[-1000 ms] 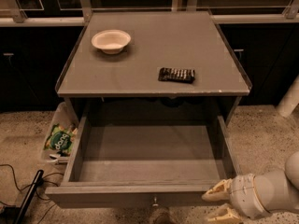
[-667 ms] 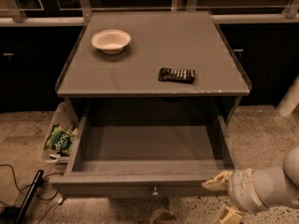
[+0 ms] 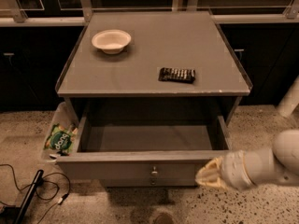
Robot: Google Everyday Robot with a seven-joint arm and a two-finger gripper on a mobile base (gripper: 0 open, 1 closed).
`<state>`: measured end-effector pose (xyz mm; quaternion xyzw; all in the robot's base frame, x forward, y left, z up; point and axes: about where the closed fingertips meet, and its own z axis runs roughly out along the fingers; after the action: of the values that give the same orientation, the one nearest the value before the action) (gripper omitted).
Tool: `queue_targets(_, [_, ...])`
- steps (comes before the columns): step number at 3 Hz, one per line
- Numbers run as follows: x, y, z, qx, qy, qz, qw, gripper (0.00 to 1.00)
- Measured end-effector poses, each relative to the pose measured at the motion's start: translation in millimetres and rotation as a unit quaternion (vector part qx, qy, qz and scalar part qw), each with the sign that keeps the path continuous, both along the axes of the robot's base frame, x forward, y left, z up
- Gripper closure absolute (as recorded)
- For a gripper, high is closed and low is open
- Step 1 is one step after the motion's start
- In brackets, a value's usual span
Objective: Close top drawer
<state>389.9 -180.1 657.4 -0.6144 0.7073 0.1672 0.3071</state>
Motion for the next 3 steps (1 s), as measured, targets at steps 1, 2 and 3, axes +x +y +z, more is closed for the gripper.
queue_targets(1, [53,-1,-7,-0.013,-0.021,-0.006,0.9997,1.0])
queue_targets(2, [52,-1,-7,-0.013,-0.021,-0.006,0.9997,1.0])
queue_targets(3, [88,-4,0,-0.029,-0.033,-0.02,0.9988,1.0])
